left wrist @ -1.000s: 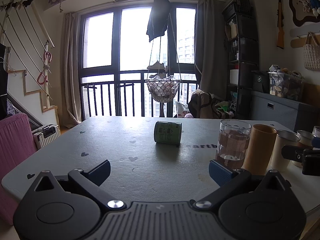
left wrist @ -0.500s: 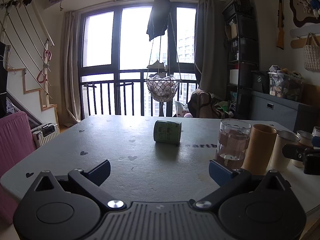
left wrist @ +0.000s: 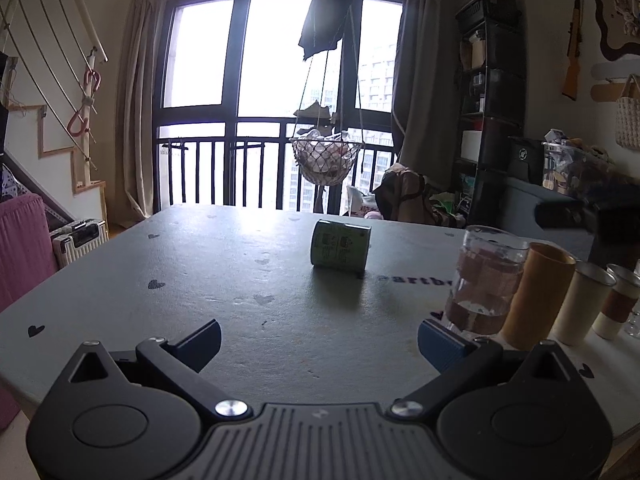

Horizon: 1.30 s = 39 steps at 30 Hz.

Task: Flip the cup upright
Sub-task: 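Move the right tool to the lying green tin and close around it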

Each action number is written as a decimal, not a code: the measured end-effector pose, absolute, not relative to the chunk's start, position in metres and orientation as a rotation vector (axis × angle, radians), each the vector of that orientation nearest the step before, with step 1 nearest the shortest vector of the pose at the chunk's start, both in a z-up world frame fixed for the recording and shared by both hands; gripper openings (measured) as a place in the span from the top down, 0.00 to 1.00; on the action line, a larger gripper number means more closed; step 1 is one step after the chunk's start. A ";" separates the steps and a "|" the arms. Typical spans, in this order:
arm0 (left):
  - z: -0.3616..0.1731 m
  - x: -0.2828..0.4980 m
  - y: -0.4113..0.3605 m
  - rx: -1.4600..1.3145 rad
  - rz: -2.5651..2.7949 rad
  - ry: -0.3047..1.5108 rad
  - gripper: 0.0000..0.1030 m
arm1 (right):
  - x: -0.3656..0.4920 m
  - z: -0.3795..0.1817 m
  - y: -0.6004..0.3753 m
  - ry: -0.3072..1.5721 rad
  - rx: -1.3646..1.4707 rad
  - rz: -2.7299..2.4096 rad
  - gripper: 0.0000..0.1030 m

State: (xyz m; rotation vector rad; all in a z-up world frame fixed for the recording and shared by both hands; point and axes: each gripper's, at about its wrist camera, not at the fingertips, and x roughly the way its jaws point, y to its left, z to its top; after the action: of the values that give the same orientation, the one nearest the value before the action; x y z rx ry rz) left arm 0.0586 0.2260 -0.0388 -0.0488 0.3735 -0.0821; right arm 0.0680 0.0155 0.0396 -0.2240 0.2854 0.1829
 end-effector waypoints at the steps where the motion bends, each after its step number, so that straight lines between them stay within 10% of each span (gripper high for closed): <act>1: -0.037 0.064 0.230 -0.046 -0.080 0.379 0.00 | 0.078 0.045 0.020 0.299 -0.247 0.204 0.00; 16: -0.039 0.114 0.287 -0.125 -0.021 0.417 0.00 | 0.240 0.084 0.142 0.591 -0.689 0.389 0.00; 39: -0.060 0.150 0.334 -0.187 0.007 0.489 0.00 | 0.399 -0.030 0.227 0.941 -0.950 0.277 0.01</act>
State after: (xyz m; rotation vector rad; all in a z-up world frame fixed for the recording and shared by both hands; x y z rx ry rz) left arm 0.1498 0.3337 -0.0603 -0.1872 0.4893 0.0066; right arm 0.3990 0.2273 -0.0301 -0.9500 0.9406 0.2767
